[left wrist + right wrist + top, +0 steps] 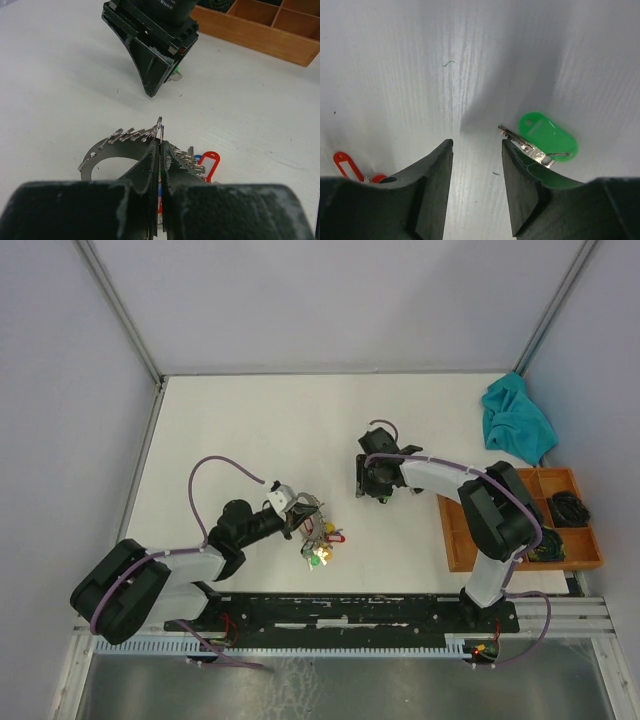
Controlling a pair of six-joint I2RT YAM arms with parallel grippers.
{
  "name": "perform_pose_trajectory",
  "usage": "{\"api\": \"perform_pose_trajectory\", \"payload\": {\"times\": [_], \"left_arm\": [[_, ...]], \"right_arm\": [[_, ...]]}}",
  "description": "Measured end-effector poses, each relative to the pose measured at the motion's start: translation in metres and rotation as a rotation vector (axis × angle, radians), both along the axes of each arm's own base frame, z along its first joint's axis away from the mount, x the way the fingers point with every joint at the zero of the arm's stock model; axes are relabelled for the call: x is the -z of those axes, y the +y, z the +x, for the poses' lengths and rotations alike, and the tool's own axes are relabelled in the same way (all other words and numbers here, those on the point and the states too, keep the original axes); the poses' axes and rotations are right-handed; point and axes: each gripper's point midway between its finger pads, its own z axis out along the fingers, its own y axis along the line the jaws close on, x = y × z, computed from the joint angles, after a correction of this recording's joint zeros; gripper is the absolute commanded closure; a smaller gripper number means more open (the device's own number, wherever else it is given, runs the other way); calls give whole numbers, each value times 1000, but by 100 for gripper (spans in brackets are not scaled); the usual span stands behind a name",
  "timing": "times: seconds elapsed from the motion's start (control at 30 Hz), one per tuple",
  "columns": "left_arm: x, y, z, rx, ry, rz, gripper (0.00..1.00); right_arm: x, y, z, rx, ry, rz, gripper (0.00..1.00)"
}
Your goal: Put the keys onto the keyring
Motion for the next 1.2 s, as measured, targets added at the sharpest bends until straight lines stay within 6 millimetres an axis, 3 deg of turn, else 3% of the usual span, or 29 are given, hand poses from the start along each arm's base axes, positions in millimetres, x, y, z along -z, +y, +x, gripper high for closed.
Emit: {"api": "perform_pose_trajectory", "payload": {"times": [0.2, 0.43, 0.53, 0.87, 1.0, 1.2], "left_arm": [[0, 0, -1, 5, 1, 0, 97], [0, -2, -3, 18, 1, -1, 97], [0, -3, -4, 28, 2, -2, 97], [0, -4, -5, 38, 4, -1, 97], [0, -6, -6, 49, 6, -1, 97], [1, -7, -5, 52, 10, 1, 97]], "right_arm": [[-16, -5, 8, -152, -9, 1, 41], [-23, -53, 27, -162, 9, 36, 39], [-22, -61, 31, -170, 13, 56, 40], [-2, -51, 14, -238, 94, 140, 42], [-2, -43, 5, -264, 109, 198, 49], [-1, -34, -28, -303, 150, 235, 55]]}}
